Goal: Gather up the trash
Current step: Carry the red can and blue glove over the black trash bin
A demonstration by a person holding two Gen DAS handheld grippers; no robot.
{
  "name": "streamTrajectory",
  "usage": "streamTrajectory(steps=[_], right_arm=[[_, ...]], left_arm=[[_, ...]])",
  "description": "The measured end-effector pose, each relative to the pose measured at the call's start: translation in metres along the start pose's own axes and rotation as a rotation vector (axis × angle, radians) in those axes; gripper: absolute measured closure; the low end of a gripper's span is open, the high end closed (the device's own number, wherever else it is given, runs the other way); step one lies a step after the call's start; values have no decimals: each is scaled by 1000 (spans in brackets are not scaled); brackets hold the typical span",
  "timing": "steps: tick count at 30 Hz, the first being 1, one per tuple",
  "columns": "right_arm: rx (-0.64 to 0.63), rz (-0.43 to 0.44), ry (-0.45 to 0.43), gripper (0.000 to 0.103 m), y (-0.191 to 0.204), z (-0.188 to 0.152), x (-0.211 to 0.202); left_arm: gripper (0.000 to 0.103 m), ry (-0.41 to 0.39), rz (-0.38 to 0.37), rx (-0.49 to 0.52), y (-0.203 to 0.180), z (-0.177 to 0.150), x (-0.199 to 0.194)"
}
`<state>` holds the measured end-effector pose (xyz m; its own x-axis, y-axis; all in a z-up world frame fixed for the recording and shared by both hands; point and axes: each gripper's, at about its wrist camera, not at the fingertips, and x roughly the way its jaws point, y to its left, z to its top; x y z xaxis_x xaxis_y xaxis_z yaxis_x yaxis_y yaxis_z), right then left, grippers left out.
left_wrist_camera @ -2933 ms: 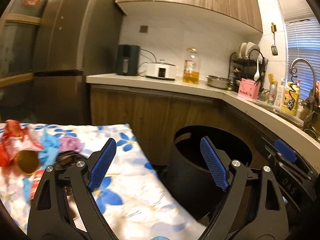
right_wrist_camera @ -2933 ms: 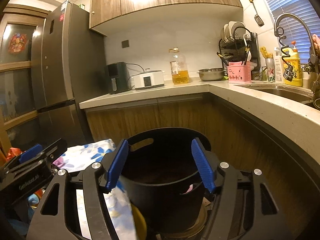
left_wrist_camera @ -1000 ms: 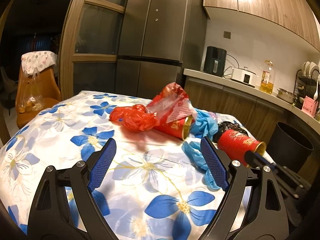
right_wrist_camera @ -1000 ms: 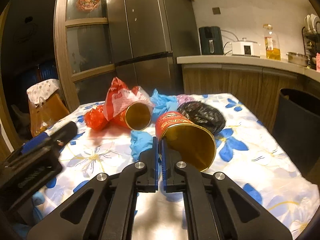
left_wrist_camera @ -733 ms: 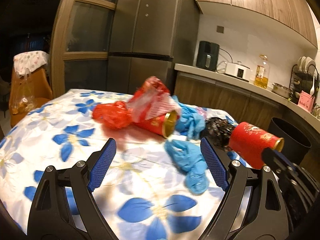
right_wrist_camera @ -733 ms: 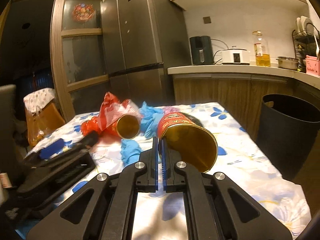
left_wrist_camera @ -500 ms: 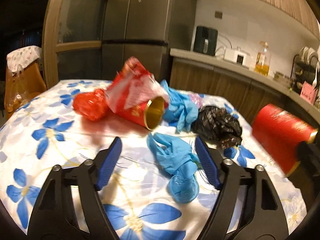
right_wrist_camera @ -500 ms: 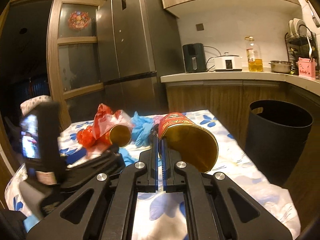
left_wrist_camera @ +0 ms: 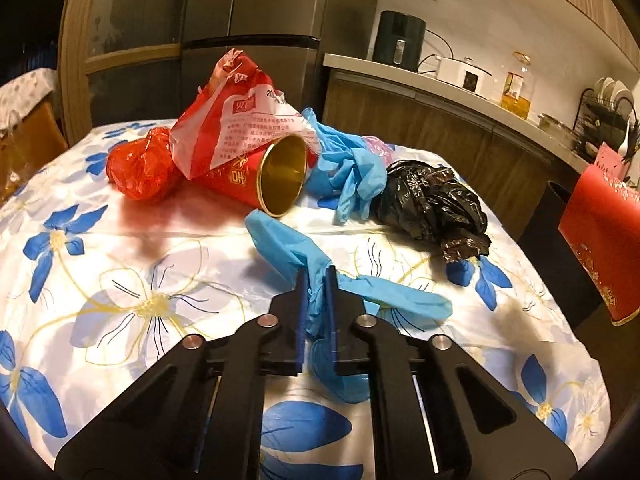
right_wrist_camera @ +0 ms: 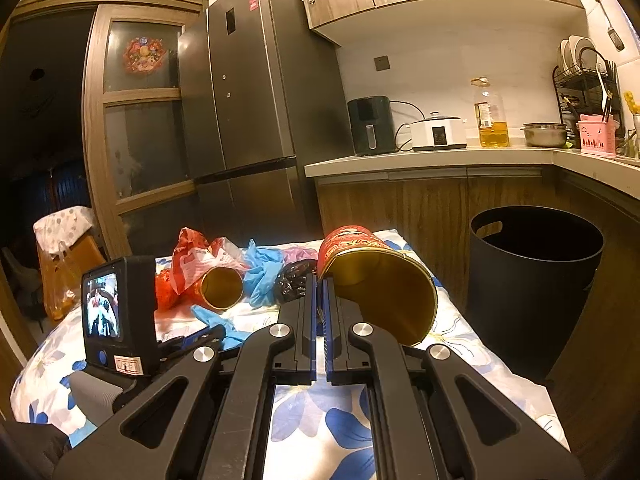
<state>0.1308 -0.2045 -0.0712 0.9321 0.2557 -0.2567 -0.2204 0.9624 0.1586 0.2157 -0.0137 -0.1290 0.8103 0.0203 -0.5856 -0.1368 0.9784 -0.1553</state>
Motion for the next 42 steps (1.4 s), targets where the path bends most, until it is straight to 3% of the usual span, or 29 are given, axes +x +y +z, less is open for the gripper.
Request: streamTrajectory(steps=[5,15,29,42], right_arm=[[1,-11,-11,99,-5,3,-6],[11,-45,-38,99,-21,10,-19],[15,-156,-102,99,-69,40,-31],[16,-273,-144,100,-131,69,-26]], left_arm=[[101,-35,-14,-21,4,1,-19],[101,-157,-79,46,-27,22,-71],[101,-261,-267,154,-120,66,-99],[101,-280,-399,217,-211,96,-80]])
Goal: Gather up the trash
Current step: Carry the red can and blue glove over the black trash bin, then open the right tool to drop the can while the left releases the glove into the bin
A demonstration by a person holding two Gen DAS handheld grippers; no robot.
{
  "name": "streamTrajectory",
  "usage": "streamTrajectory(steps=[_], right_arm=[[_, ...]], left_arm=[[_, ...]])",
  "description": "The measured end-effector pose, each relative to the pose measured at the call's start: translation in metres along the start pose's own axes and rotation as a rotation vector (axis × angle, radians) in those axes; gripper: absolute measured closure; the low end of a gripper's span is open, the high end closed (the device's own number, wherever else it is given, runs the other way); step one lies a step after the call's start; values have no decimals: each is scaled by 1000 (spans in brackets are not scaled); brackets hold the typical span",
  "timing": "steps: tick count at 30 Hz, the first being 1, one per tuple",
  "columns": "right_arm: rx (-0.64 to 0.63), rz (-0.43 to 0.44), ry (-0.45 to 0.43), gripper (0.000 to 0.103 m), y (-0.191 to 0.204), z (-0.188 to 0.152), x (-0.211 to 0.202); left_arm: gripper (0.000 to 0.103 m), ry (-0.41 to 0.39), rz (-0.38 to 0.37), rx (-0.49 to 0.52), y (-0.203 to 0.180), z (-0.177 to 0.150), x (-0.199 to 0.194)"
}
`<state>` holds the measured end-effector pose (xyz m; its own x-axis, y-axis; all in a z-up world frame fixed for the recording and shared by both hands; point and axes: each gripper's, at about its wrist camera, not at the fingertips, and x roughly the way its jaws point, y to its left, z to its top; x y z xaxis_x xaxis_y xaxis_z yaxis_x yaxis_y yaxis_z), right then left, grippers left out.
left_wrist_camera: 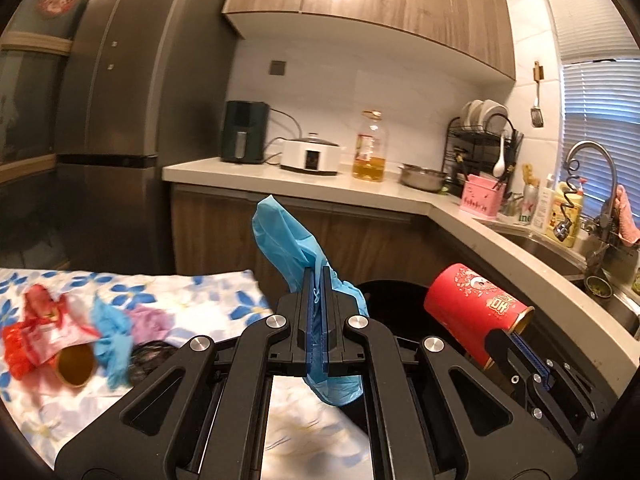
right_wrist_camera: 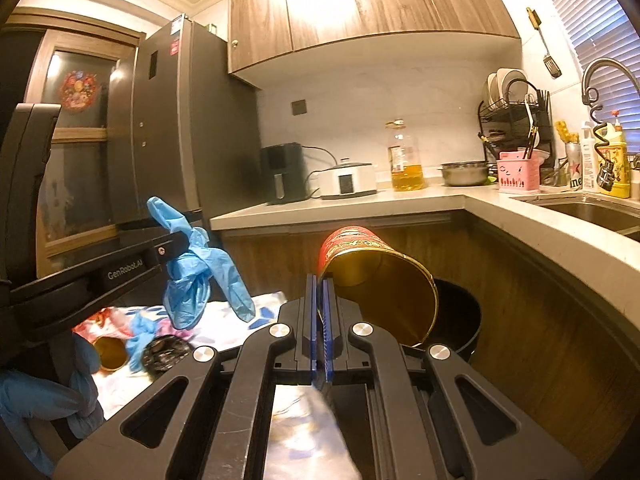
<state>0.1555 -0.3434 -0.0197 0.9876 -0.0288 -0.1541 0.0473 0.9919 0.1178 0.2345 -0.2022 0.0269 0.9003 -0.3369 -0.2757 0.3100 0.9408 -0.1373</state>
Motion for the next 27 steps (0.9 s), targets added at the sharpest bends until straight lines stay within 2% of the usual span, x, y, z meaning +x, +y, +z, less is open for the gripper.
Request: streamTrajectory(steps=[13,27], right_arm=[[9,-54,1,100,-39,13,27],[29,-59,43,100,-60,8,56]], left_arm=[[101,12,-50,66,-49,4,52],[101,44,-82,74,-58,-6,91]])
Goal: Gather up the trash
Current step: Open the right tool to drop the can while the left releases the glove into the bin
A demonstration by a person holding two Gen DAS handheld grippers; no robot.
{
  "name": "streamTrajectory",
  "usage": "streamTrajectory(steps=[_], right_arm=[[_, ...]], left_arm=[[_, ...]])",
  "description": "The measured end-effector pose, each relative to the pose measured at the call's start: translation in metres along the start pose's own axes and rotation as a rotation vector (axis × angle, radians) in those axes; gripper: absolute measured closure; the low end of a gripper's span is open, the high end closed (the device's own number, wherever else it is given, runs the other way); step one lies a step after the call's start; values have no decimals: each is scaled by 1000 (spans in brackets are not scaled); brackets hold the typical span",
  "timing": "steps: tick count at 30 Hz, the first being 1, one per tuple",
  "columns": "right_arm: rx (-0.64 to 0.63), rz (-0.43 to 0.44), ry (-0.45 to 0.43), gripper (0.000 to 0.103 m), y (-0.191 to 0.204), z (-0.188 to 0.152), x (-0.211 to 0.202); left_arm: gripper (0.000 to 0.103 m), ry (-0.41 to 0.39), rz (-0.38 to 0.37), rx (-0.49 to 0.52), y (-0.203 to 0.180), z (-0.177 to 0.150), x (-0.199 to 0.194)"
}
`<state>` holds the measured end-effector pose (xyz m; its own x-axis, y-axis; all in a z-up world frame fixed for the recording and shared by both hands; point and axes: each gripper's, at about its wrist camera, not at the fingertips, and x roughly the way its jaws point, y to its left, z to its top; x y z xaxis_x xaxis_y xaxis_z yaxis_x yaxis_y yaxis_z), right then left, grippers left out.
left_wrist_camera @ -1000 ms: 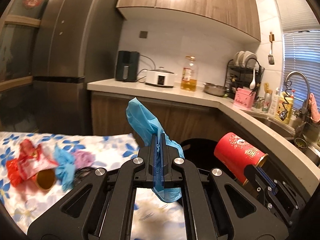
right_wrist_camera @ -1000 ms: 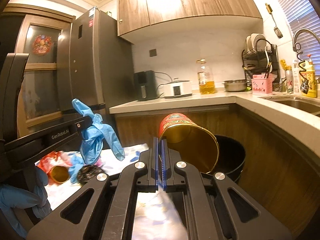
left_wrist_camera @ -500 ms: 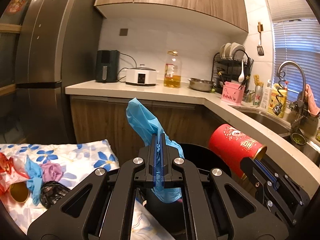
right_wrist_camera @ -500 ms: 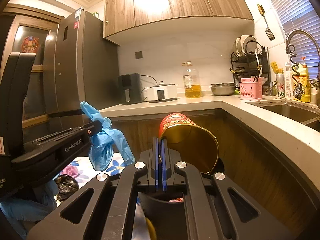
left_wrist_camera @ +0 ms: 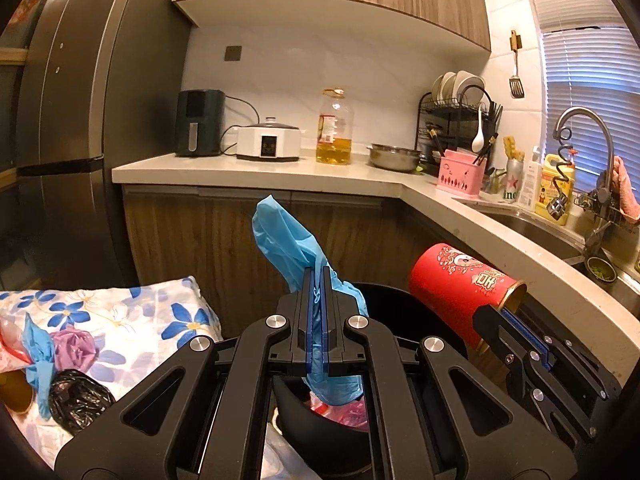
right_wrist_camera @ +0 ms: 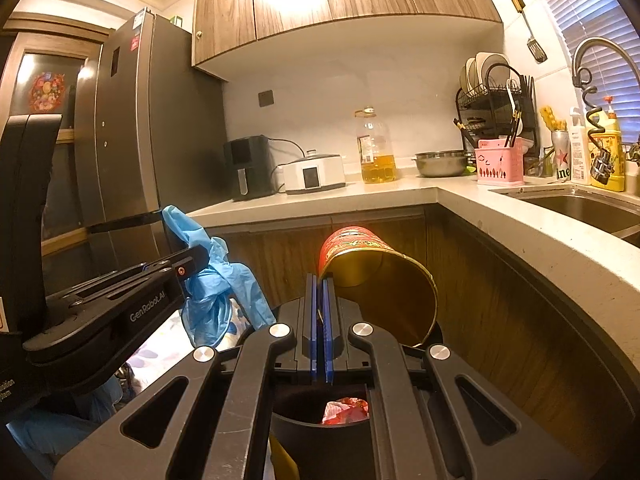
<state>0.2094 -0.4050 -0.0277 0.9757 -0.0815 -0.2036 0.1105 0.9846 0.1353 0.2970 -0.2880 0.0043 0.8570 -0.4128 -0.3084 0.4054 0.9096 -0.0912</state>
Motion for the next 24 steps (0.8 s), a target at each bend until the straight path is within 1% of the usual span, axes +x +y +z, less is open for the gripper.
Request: streamTrajectory(steps=[9,20,24], right_arm=[[5,3,24,100,-4,0,14],[10,-2,55,99,-12,-2,29],[21,-12,62,98,-18,-3,33]], left_arm=[[101,18,-11,12,-2,-5,17],[100,57,-57,6,0,-12,37],[100,65,-65,26,-3,-15,42]])
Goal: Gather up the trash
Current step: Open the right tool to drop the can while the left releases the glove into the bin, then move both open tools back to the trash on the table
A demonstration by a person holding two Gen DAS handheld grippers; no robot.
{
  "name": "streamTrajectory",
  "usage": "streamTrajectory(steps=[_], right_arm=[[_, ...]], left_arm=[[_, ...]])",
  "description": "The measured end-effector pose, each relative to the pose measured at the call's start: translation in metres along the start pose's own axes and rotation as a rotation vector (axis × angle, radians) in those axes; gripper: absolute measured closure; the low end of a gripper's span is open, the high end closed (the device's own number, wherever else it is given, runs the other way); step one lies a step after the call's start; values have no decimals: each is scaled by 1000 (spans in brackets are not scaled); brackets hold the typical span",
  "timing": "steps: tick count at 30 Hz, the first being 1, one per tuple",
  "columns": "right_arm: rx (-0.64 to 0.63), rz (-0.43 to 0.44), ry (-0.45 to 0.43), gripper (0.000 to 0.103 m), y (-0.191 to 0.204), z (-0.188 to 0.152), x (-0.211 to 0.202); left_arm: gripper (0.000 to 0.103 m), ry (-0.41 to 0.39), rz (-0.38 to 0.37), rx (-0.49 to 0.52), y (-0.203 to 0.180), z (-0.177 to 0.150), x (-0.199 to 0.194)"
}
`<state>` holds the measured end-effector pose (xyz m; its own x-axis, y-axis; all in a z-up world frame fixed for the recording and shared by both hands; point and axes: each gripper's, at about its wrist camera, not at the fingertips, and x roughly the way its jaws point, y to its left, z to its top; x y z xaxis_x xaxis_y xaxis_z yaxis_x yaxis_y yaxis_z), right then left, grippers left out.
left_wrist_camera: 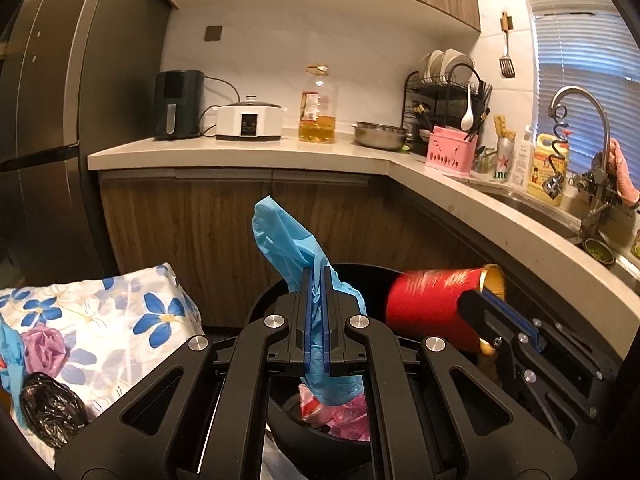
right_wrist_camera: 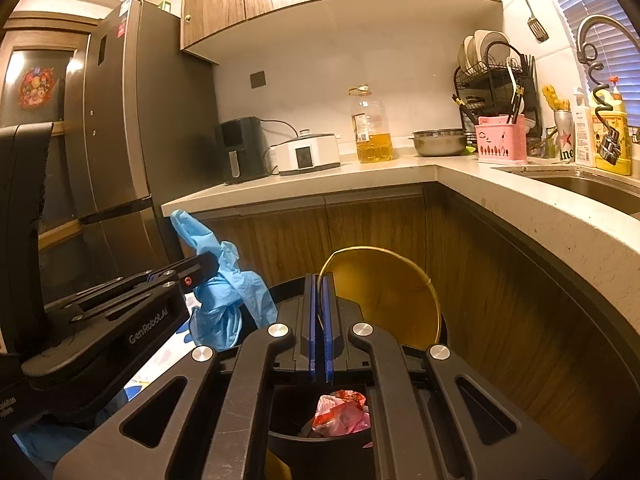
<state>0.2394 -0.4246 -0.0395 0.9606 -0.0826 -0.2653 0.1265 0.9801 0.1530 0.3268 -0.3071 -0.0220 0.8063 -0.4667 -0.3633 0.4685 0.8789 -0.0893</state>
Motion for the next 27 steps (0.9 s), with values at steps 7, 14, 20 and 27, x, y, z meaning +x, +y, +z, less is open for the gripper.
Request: streamTrajectory(steps=[7,14,20,27], right_arm=[[39,-27,8,79,-12,-2,-1],[52,-44,7,62,-15,-4,-7],[53,-63,18,39,-12,-3,-14],[14,-82,25,33,4,-7,-36]], left_arm=[[81,28,-10,3,3,-6,7],[45,17,1,-28,10,-10,-1],[25,12,33,-50,21,-14,-16],[17,-13,103,-54,32,-24,-52]])
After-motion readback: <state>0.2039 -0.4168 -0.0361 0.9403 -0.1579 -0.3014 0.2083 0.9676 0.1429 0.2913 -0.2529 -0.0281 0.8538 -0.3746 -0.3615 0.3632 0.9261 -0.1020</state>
